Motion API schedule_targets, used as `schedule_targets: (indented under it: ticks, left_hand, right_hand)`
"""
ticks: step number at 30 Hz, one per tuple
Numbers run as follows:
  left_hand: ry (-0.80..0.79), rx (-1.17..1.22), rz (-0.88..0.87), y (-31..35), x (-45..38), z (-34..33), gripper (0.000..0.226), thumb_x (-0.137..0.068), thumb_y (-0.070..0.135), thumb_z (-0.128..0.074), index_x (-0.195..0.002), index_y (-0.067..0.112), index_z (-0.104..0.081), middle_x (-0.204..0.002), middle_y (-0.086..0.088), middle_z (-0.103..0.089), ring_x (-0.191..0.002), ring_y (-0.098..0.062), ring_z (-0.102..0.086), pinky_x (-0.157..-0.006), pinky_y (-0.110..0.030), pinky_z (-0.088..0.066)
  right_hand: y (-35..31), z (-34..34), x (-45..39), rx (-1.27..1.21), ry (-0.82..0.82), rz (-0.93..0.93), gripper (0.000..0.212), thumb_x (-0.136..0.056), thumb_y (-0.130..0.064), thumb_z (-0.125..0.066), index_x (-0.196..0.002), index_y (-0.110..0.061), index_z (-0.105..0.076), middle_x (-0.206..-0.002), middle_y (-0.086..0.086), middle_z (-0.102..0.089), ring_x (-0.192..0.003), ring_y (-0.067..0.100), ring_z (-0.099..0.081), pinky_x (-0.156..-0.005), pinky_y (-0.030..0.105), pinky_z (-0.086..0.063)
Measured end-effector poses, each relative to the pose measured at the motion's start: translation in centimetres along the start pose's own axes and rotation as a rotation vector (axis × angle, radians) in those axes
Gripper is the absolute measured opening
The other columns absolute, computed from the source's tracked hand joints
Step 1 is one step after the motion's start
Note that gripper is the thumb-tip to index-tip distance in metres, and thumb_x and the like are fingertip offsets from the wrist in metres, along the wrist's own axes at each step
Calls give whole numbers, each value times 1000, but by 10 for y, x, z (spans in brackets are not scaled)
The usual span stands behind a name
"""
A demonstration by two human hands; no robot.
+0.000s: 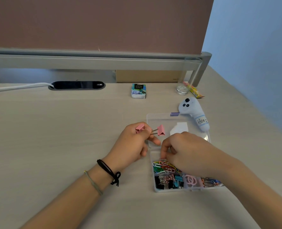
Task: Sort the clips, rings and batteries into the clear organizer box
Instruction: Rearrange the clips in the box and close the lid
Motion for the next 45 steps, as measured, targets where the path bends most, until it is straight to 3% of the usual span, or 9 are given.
schedule_targets:
  ticks: [8, 17, 22, 25, 28, 30, 35, 41, 45]
  left_hand:
    - [32, -32, -18, -1, 2, -3, 27, -104, 14, -45, -78, 11, -51, -89, -12, -77, -43, -21, -40, -34, -13, -26]
    - [33, -40, -21, -2, 1, -3, 28, -104, 14, -45, -76, 12, -51, -89, -14, -76, -41, -19, -40, -33, -14, -27]
    - [27, -37, -23, -3, 0, -3, 28, -104, 16, -45, -78, 11, -52, -88, -14, -76, -41, -19, -40, -34, -13, -26]
    - [30, -35, -20, -4, -1, -3, 28, -104, 15, -45, -76, 13, -52, -87, -14, -76, -41, -20, -40, -34, -13, -26]
    - [44, -27, -22, -2, -1, -2, 28, -104, 15, -45, -76, 13, -51, -87, -15, -75, -41, -20, -40, -34, -13, -26]
    - [44, -22, -21, -2, 0, -3, 28, -104, 14, -45, -76, 12, -51, -88, -15, -76, -41, -19, -40, -34, -13, -26]
    - [44, -28, -22, -1, 1, -3, 28, -103, 13, -44, -76, 13, -49, -90, -12, -77, -41, -20, -39, -34, -14, -27]
    - [35, -53, -32, -2, 0, -3, 29, -104, 15, -44, -76, 13, -50, -89, -9, -77, -40, -19, -41, -34, -14, -27]
    - [38, -63, -30, -3, 0, -4, 28, -103, 13, -45, -76, 13, -50, -89, -8, -77, -40, -19, -41, -34, -14, -27]
  right_hand:
    - [0, -3, 1, -13, -71, -2, 14, -90, -24, -49, -87, -27, -62, -72, -5, -60, -71, 16, -57, -67, 35, -51]
    - [5, 4, 0, -183, -94, -11, 14, -90, -21, -56, -80, -25, -66, -54, -12, -56, -55, 7, -50, -64, 35, -50]
    - [0, 9, 9, -287, -169, 44, 15, -88, -17, -61, -78, -22, -71, -46, -14, -51, -47, 3, -46, -51, 15, -35]
    - [6, 15, 11, -247, -81, 33, 16, -89, -20, -64, -78, -25, -74, -47, -15, -52, -47, 2, -47, -48, 13, -35]
    - [4, 14, 12, -79, 26, 34, 15, -88, -25, -60, -82, -29, -73, -53, -22, -55, -56, -2, -52, -48, 16, -33]
    - [-1, 14, 13, -14, 74, 28, 19, -89, -25, -55, -93, -32, -71, -57, -13, -54, -60, 3, -51, -50, 18, -29]
    - [-7, 9, 16, 114, 60, -9, 34, -91, -25, -48, -118, -37, -65, -108, -6, -64, -96, 16, -57, -69, 25, -38]
    - [-9, 0, 16, 77, 12, -21, 18, -89, -25, -48, -101, -36, -56, -76, -11, -50, -76, 14, -50, -57, 25, -34]
    - [-10, -2, 13, 39, -26, -43, 13, -91, -24, -48, -97, -33, -55, -79, -11, -51, -80, 16, -52, -61, 25, -38]
Point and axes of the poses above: each hand's wrist, its own x-axis away from the middle knuckle, its own z-axis out of the back of the hand, y = z × x, the point moved 3 cm from there along -x, towards the middle knuckle
